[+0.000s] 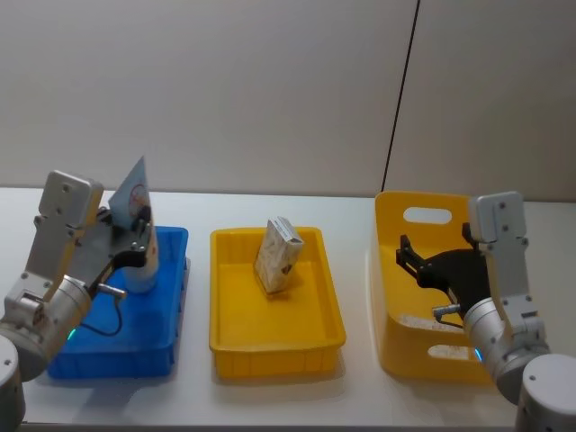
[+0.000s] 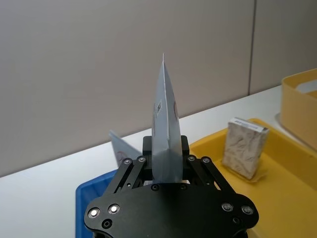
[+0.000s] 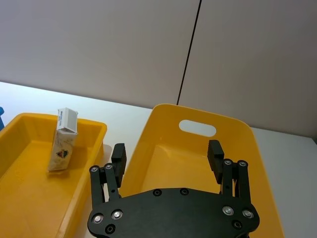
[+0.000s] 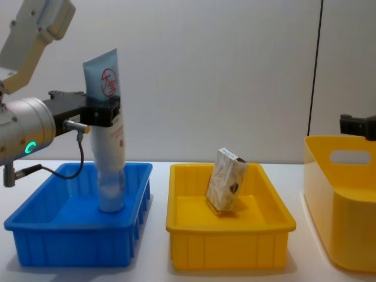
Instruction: Bimanual collaborative sorting of washing and personal care products
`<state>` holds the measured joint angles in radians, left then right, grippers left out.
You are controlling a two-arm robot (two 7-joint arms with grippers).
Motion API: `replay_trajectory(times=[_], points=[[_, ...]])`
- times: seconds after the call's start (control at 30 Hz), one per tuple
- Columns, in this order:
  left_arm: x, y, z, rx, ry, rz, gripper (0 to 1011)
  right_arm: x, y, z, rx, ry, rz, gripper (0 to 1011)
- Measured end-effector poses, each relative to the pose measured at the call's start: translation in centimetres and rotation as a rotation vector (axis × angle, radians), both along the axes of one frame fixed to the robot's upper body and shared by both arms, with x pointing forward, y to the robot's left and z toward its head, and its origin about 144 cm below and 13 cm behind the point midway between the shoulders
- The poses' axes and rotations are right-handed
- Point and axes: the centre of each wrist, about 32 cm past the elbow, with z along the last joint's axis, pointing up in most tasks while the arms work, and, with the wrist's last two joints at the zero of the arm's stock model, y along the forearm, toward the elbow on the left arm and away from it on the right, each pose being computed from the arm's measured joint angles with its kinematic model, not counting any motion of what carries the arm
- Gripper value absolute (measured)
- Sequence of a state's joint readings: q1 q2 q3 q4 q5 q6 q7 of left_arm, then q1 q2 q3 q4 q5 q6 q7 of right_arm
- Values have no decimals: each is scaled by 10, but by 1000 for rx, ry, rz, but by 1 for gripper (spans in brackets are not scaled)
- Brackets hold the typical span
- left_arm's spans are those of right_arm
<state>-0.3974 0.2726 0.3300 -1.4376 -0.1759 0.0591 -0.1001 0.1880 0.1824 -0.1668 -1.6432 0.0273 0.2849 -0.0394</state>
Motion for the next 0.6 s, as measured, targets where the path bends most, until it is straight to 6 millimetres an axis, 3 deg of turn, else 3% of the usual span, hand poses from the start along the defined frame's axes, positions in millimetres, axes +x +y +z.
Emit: replay_trajectory(times=[0.6], points=[[6,-4,21,-30,-54,-265,252,0,0,0,0,0,0,1004]])
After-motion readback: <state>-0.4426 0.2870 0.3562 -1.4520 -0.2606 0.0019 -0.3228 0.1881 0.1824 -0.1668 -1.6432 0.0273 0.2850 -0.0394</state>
